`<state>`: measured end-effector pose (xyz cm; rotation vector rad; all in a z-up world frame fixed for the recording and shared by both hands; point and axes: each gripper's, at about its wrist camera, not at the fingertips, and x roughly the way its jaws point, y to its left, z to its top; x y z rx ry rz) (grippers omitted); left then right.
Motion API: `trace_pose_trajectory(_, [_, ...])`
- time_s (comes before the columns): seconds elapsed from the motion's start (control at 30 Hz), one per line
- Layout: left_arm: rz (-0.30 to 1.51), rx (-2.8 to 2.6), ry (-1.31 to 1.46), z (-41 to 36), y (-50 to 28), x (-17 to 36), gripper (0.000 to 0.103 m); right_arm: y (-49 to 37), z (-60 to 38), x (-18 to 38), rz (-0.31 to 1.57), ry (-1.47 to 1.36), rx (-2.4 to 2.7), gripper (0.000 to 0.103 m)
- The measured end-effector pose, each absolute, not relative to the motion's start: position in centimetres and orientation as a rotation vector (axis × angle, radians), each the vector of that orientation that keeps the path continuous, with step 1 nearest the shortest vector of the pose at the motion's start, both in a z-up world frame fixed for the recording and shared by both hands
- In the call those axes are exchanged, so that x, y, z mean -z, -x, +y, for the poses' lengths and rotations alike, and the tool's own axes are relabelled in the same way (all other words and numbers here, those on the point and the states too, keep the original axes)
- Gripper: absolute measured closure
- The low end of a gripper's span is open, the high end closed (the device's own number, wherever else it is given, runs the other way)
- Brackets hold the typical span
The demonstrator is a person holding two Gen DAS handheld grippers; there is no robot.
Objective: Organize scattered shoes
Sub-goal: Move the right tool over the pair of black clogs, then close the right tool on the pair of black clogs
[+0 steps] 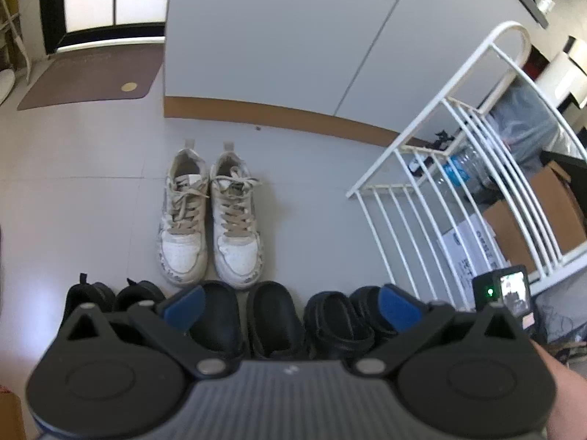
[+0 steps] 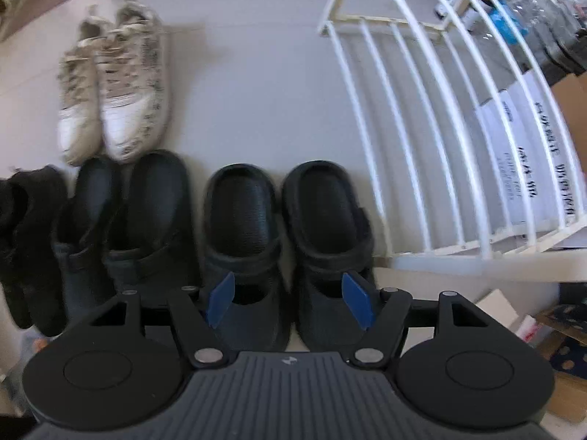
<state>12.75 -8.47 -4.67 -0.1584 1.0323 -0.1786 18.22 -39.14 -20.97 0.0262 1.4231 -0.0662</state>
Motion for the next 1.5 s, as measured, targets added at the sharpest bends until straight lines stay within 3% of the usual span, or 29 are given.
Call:
trace_pose_trajectory(0.83, [1.120,0.062,0.076,-6.9,-17.5,8.9,0.000,-19.0,-37.3,28.1,1.446,-0.100,0.012,0.032])
trace_pose_trajectory(0.97, [1.148,0.066,0.114,-6.7,-18.3,9.5,0.000,-19.2,-38.0,28.7,1.474,-0.052,-0.028,0.032])
trace_pose_trajectory(1.23, [1.207,0.031,0.230,-6.3,-18.3,11.0,0.000,-20.0,-42.1,28.8,1.475,-0.296,0.010,0.029])
trace_pose_trajectory(1.5, [1.200,0.080,0.263,-6.9,-18.0,10.1,0.000,-20.6,-42.7,31.4,1.516,-0.221,0.029,0.029])
